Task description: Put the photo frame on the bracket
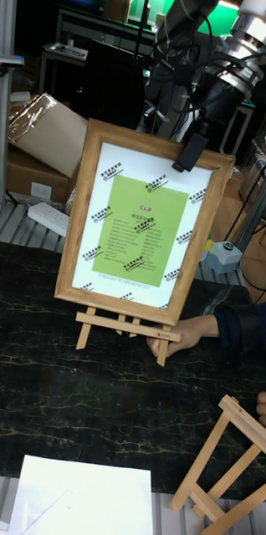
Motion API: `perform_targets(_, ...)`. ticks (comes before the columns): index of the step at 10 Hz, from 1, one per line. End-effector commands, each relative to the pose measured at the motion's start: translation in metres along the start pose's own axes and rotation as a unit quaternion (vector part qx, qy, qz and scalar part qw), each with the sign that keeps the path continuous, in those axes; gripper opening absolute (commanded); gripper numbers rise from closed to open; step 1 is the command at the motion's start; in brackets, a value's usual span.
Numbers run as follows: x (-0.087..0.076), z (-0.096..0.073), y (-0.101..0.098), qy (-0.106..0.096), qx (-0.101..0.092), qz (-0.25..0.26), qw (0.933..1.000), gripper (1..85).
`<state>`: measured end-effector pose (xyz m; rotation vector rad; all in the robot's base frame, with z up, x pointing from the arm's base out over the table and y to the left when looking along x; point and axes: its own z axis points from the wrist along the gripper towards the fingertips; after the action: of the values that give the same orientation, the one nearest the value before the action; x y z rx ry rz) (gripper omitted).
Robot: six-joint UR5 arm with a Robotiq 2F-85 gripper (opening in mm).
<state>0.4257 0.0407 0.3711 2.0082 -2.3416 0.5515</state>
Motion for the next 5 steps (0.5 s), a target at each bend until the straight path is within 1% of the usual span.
perform_targets(1,-0.0102,-0.0058,-0.0026,0.000,0.000,0.005,1.0000,1.7)
perform_targets(2,-0.0099,-0.0040,-0.0047,-0.001,0.007,0.000,1.0000,1.7)
perform_targets(5,-0.0104,0.0010,-0.0051,-0.008,0.011,-0.002,0.9999,1.7)
